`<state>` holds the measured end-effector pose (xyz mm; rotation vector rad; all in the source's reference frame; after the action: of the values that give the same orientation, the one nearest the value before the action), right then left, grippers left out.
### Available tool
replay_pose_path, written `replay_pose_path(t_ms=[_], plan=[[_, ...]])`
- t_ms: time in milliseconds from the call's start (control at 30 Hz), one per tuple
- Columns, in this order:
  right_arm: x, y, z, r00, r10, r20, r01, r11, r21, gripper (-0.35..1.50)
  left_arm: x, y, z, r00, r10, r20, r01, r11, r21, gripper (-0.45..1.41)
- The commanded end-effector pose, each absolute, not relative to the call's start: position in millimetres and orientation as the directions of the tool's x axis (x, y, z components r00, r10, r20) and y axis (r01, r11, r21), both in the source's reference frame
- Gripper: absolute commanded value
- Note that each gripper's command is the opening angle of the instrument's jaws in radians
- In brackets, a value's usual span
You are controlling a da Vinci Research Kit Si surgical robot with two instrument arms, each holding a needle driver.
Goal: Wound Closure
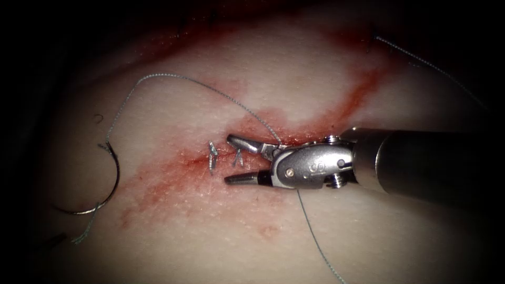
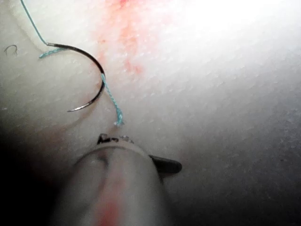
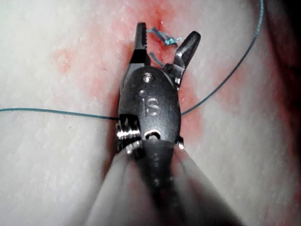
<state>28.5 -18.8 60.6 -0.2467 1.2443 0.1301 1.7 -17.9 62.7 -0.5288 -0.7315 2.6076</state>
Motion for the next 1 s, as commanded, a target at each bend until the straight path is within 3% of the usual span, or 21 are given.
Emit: replay_pose_path(t_ms=[33, 433, 733, 1000], plan=[[29.4, -19.0, 61.2, 0.315, -0.035, -0.948, -0.231, 0.966, -0.113, 1.45, 1.2, -18.5, 63.6, -0.860, 0.448, -0.244, -0.252, -0.789, -0.560, 1.21], [29.4, -19.1, 61.2, 0.314, -0.030, -0.949, -0.233, 0.967, -0.107, 1.45, 2.1, -16.7, 60.9, -0.849, 0.460, -0.261, -0.226, -0.762, -0.607, 0.96], [29.4, -19.1, 61.1, 0.313, -0.029, -0.949, -0.233, 0.967, -0.107, 1.45, 1.2, -9.1, 57.9, -0.788, 0.433, -0.438, -0.220, -0.862, -0.456, 0.94], [29.4, -19.1, 61.1, 0.314, -0.023, -0.949, -0.237, 0.966, -0.102, 1.45, 0.8, -6.3, 60.5, -0.792, 0.330, -0.513, -0.144, -0.918, -0.369, 0.73]])
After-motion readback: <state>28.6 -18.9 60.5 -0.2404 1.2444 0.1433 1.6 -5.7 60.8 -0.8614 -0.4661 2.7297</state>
